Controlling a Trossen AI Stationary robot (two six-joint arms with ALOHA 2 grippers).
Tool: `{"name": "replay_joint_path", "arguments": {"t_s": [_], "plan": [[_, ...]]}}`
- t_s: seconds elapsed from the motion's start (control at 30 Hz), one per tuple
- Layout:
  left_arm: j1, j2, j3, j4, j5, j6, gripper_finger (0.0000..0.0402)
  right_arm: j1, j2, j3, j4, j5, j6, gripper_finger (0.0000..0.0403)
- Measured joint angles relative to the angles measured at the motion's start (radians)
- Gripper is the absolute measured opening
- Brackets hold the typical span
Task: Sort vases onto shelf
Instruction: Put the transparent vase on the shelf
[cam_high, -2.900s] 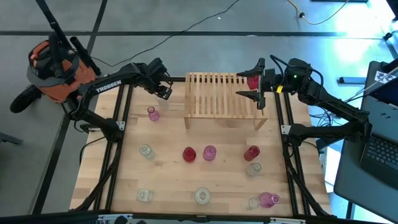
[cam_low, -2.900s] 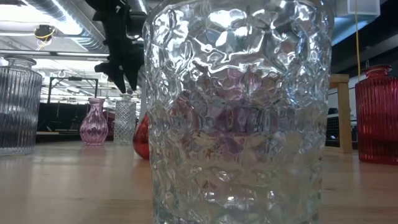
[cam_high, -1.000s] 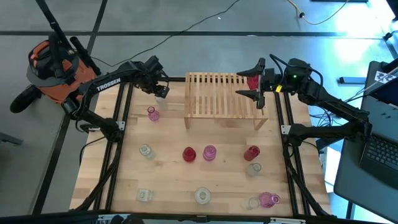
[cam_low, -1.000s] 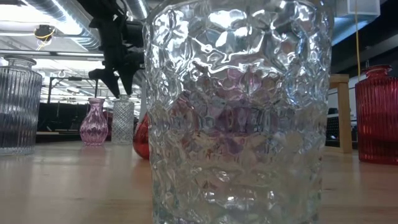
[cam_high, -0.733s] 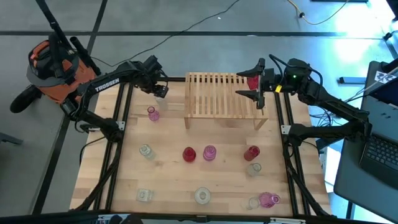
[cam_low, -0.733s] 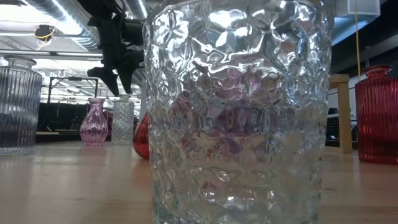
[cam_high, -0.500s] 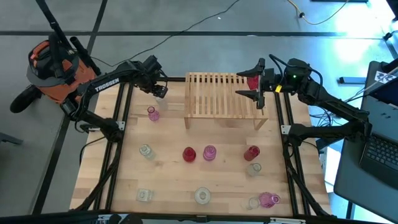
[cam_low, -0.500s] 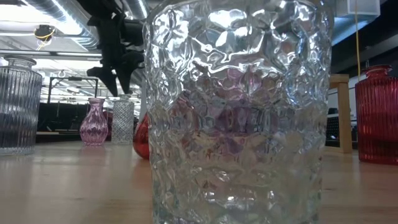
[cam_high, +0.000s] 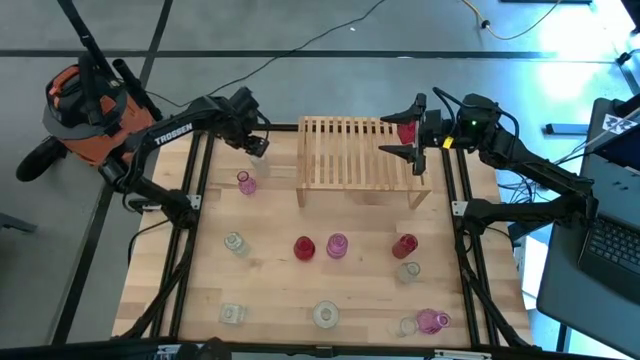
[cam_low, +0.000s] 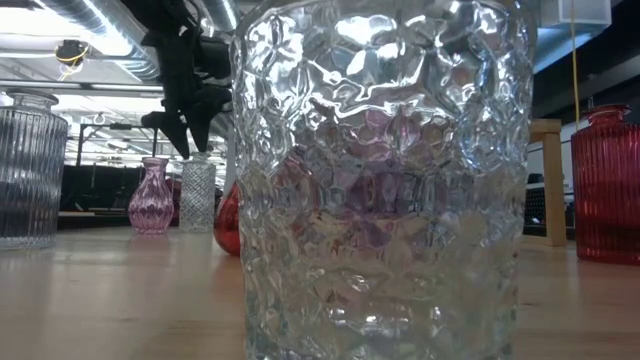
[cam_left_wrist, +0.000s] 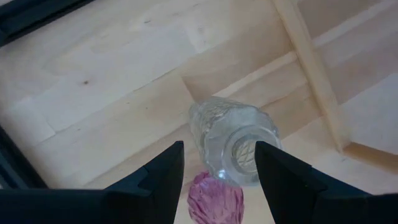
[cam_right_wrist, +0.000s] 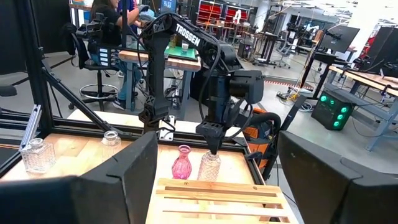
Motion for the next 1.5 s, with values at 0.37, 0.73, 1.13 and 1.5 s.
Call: {"name": "replay_joint_path", "arguments": {"t_s": [0.37,0.73,1.13,1.5], "plan": [[-0.035,0.032,-0.027,0.007,-0.002,0.001,0.0164,0.001,0.0,0.0,0.0,-0.002,0.024,0.028],[-0.035,0.02,-0.029,-0.018,0.029,0.028,0.0028,0.001,0.0,0.0,0.0,-0.003,0.026,0.028],[-0.053,-0.044,0.198,-0.227,0.002,0.042,0.0027,0.001,0.0,0.0,0.0,0.016,0.019,0.028],[-0.133,-0.045,0.594,-0.243,0.116,-0.019,0.0026,0.001,0.005,0.0,0.014,0.016,-0.008,0.028]]}}
